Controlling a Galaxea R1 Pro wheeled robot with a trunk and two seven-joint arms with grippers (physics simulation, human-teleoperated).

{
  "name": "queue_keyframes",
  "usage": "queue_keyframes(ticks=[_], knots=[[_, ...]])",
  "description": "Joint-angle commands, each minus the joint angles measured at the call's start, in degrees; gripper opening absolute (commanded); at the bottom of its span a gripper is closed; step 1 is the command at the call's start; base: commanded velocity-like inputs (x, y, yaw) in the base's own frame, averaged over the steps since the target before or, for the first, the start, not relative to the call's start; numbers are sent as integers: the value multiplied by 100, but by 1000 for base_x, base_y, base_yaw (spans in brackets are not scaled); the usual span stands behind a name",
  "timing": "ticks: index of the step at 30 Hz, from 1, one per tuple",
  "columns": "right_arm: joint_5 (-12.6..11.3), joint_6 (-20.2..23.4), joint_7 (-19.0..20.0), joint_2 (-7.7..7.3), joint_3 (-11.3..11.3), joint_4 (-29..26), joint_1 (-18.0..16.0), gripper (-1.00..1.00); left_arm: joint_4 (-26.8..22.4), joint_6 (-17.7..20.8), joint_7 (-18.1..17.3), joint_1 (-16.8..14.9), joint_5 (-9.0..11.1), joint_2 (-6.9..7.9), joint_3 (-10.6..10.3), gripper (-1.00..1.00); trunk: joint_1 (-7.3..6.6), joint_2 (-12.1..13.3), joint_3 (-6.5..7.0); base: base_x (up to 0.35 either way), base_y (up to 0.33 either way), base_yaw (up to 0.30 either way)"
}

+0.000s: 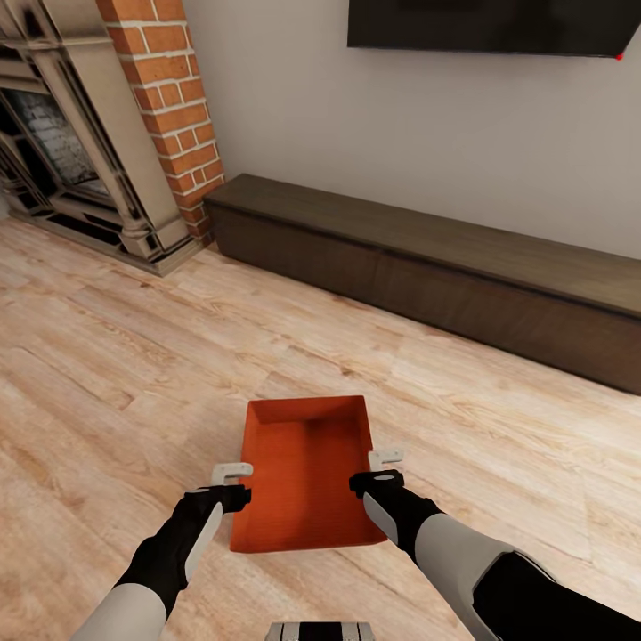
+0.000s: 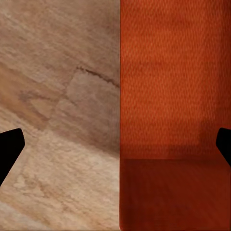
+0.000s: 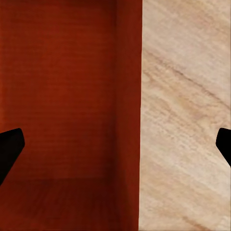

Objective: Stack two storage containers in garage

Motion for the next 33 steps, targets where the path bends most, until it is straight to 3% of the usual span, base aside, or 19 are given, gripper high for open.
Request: queue_keyframes(ticks=[1, 20, 33], knots=[[-30, 36, -36, -5, 49, -12, -3, 100, -8, 23, 49, -2, 61, 3, -18, 100, 22, -43, -22, 0, 0, 0], [-39, 41, -36, -26, 49, 3, -3, 100, -17, 22, 49, -4, 61, 3, -20, 100, 44, -83, -40, 0, 0, 0], [-39, 39, -36, -27, 49, 6, -3, 100, -15, 22, 49, -4, 61, 3, -18, 100, 329, -605, -274, 0, 0, 0]])
